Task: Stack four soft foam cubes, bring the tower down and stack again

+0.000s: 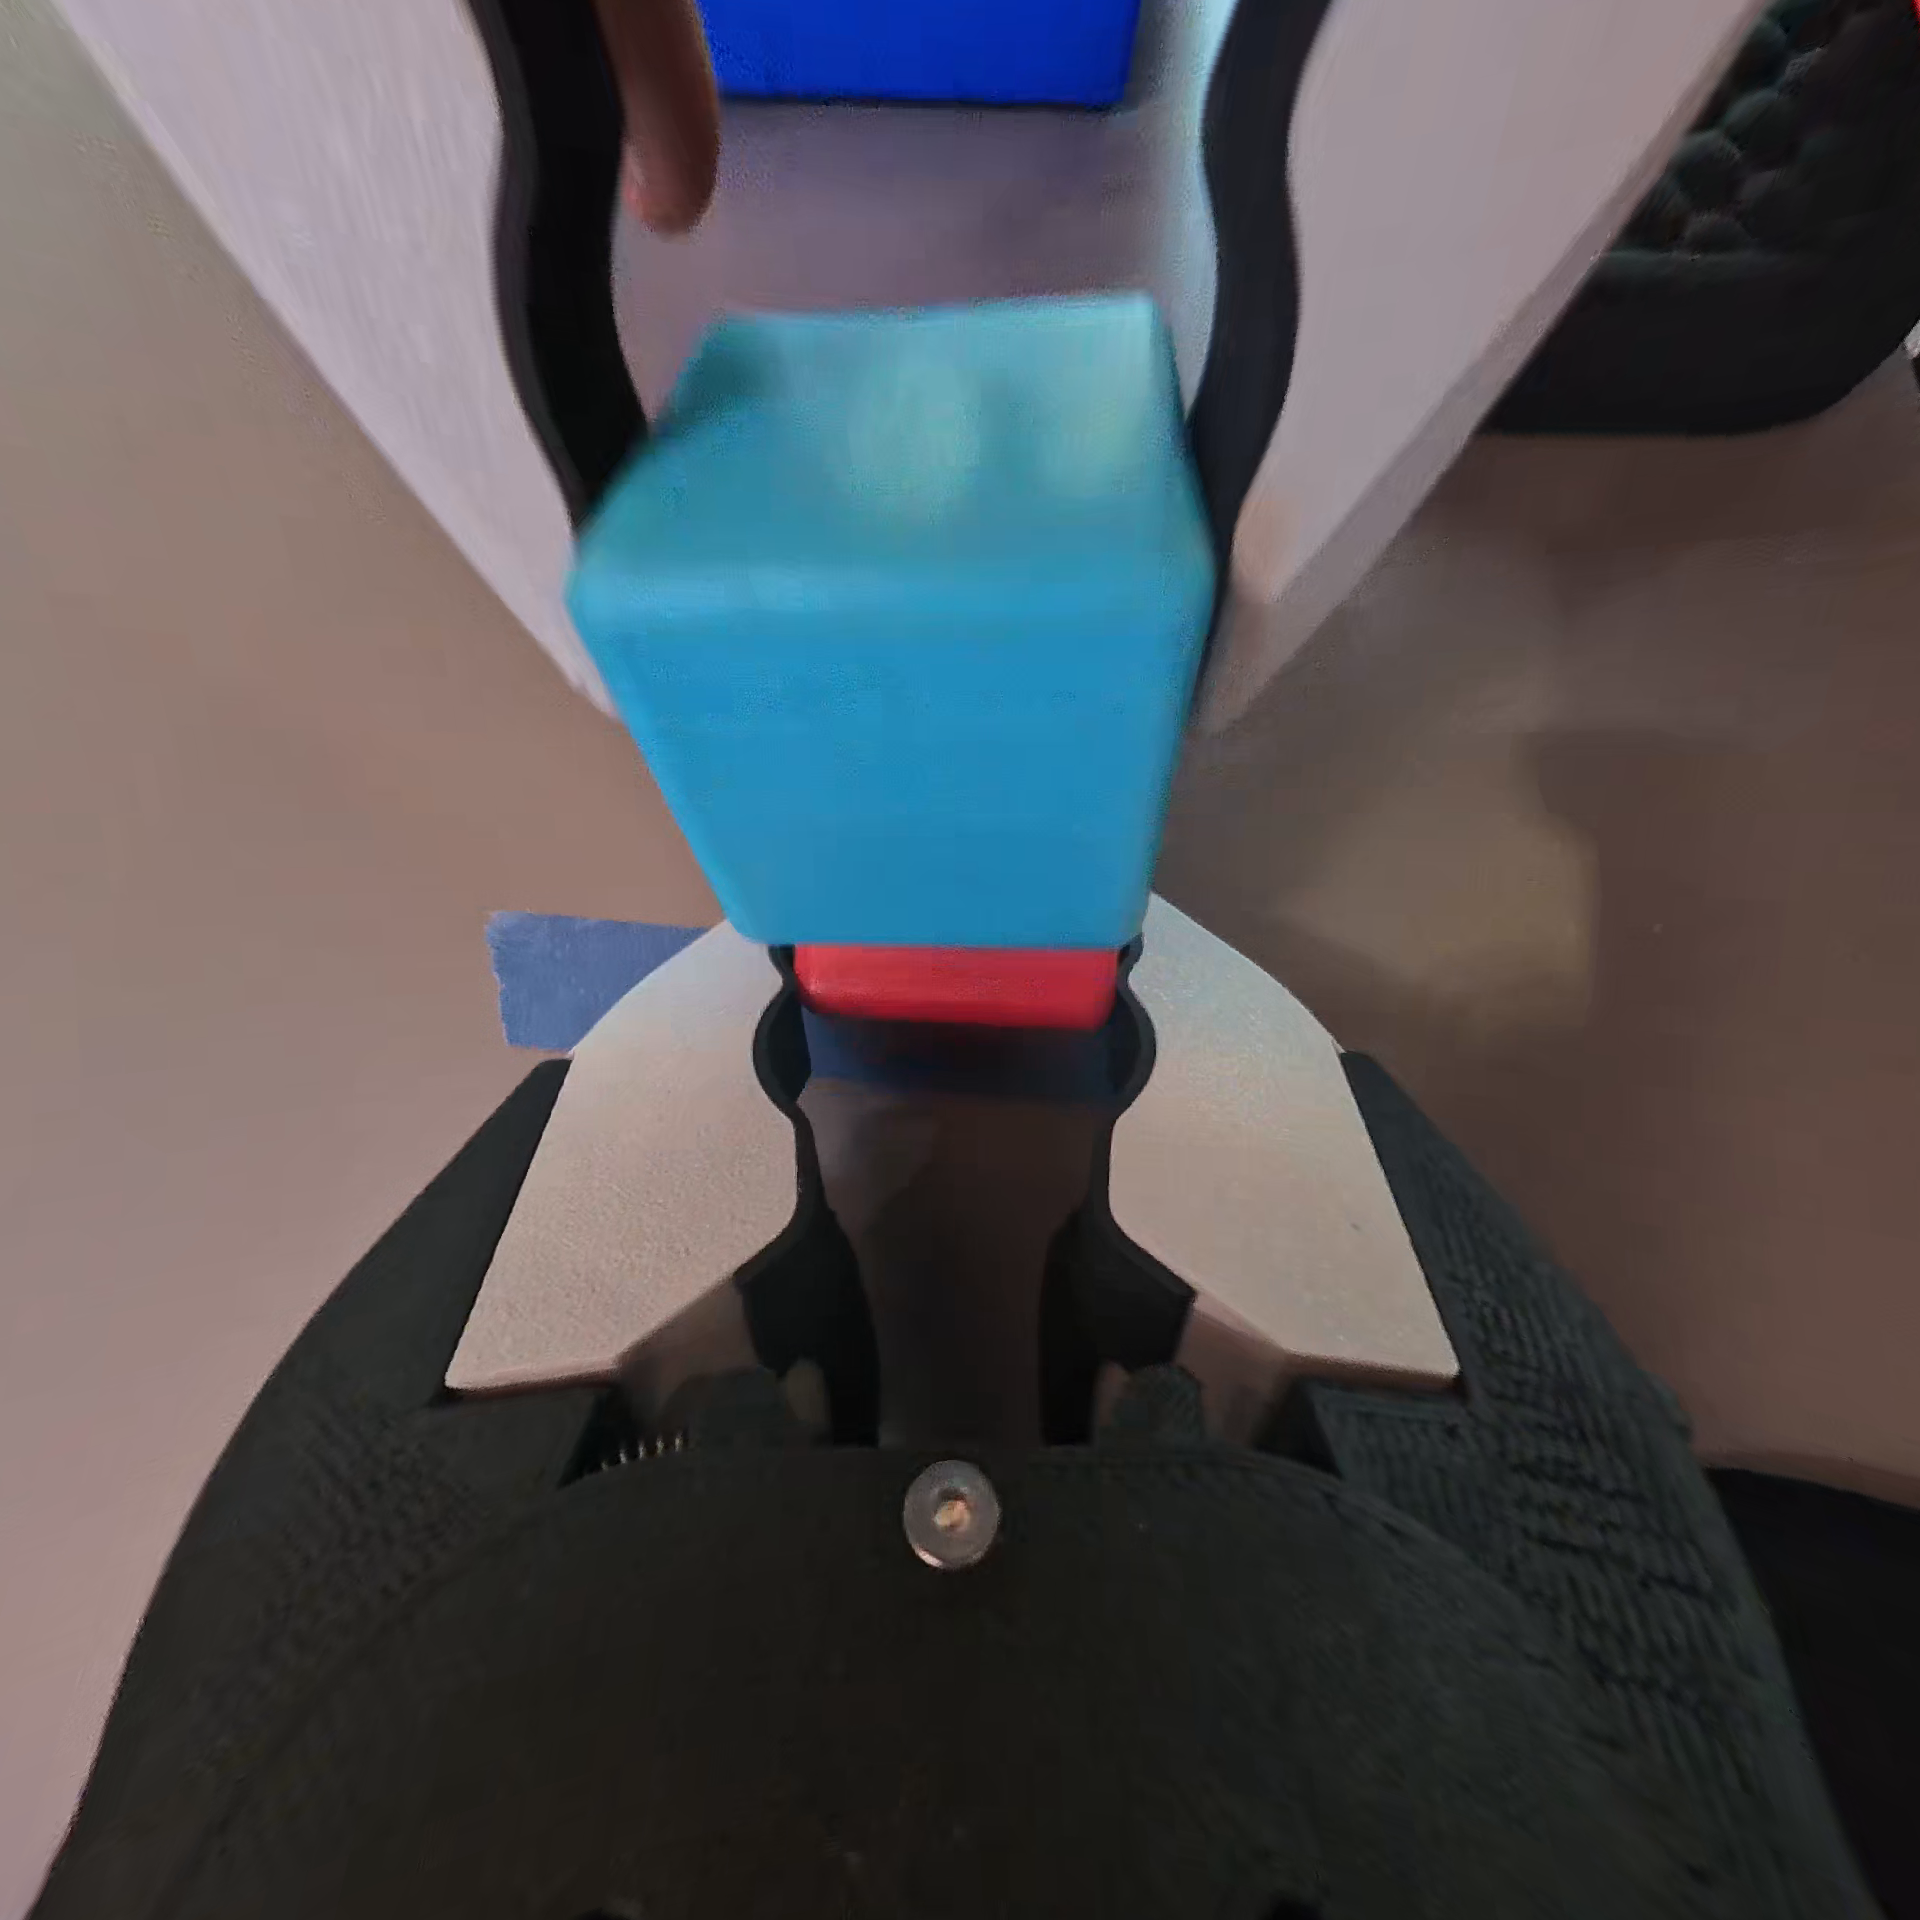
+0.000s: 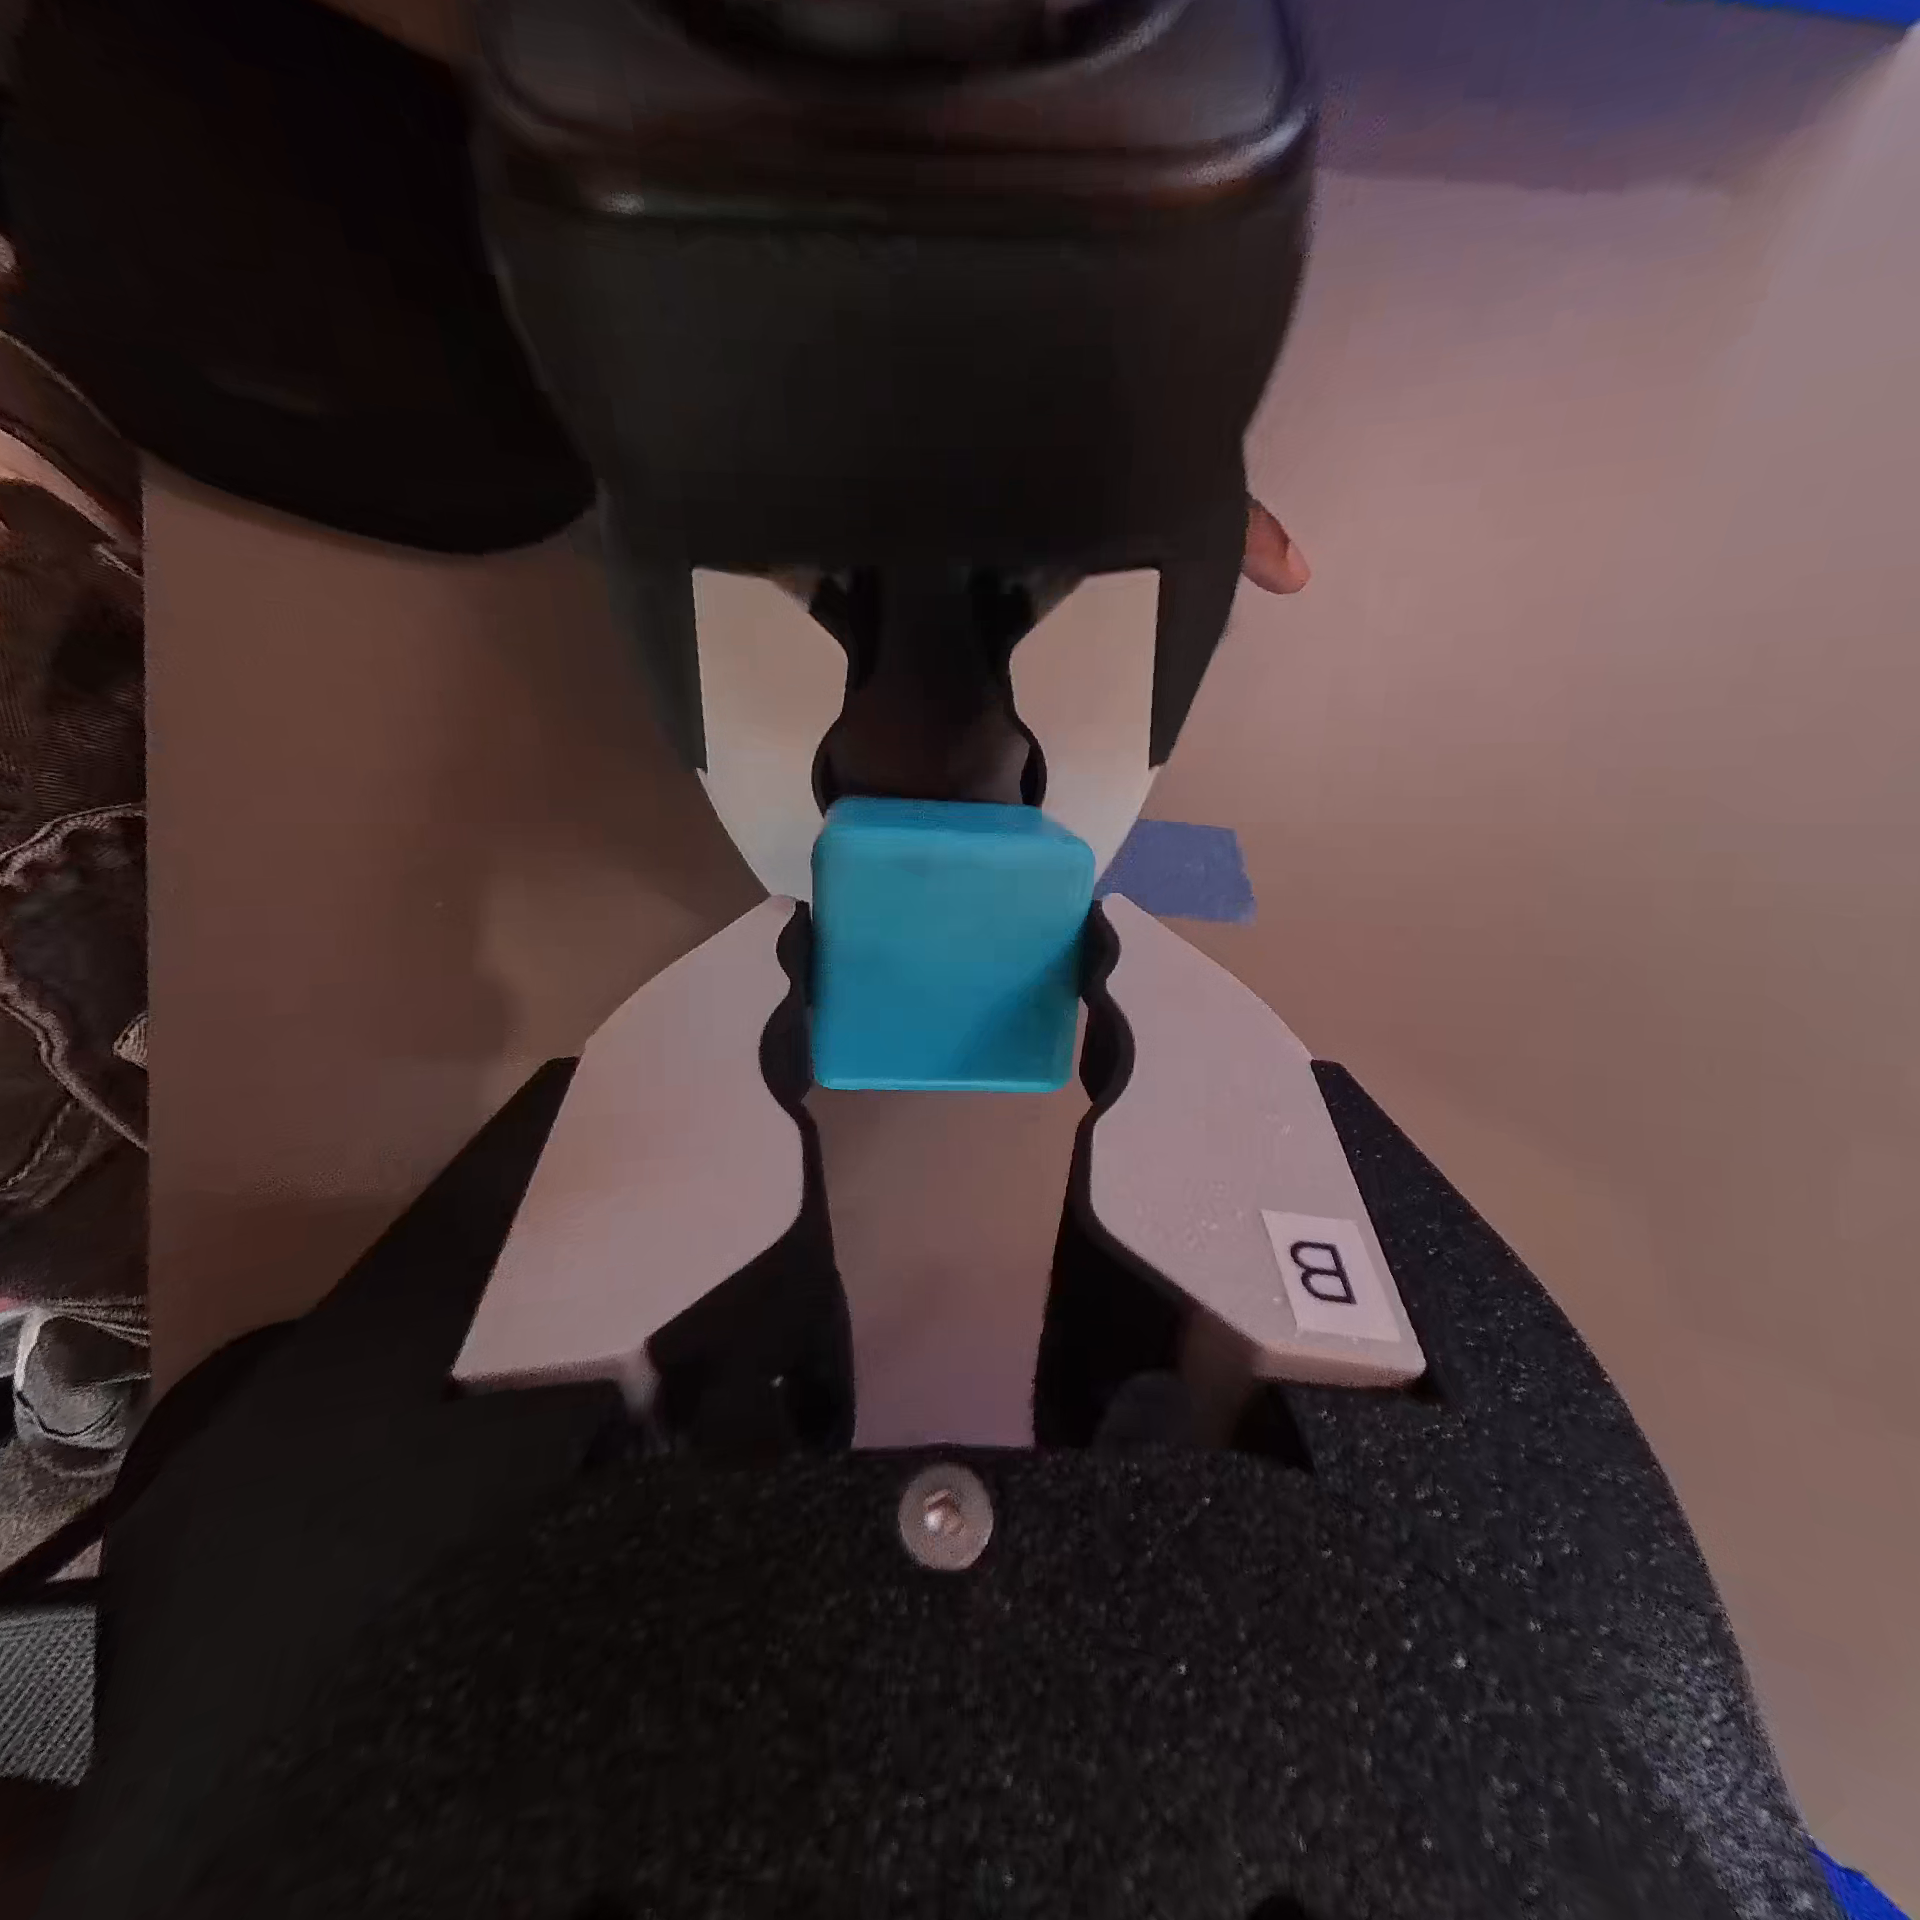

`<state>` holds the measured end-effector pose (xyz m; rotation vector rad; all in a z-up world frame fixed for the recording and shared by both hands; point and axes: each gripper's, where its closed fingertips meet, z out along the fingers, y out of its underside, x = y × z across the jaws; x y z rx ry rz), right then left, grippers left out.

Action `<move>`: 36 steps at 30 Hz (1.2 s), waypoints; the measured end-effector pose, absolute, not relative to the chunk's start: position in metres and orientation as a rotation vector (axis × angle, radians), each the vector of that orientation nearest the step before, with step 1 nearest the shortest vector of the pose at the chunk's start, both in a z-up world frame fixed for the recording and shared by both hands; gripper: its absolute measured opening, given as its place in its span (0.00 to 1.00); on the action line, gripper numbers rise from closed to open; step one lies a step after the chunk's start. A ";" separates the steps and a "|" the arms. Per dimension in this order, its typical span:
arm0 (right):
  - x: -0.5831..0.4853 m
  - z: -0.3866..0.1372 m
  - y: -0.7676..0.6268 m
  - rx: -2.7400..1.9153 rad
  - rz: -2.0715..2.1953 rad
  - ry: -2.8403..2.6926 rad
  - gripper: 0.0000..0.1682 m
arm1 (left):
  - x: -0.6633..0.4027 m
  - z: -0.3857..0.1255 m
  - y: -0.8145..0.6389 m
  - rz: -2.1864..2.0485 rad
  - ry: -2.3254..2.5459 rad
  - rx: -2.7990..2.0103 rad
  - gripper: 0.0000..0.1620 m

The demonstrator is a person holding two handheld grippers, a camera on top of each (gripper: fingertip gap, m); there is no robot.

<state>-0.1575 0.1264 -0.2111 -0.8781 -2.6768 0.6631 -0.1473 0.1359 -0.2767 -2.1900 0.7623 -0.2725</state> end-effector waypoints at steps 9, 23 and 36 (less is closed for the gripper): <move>-0.123 -0.136 0.205 -1.120 0.733 -2.293 0.29 | -0.148 -0.273 0.134 -0.249 0.770 -2.181 0.34; -0.027 -0.223 0.363 -1.864 0.234 -2.073 0.29 | -0.148 -0.275 0.133 -0.259 0.775 -2.184 0.34; -0.039 -0.221 0.389 -1.874 0.222 -1.924 0.38 | -0.146 -0.273 0.133 -0.276 0.776 -2.169 0.44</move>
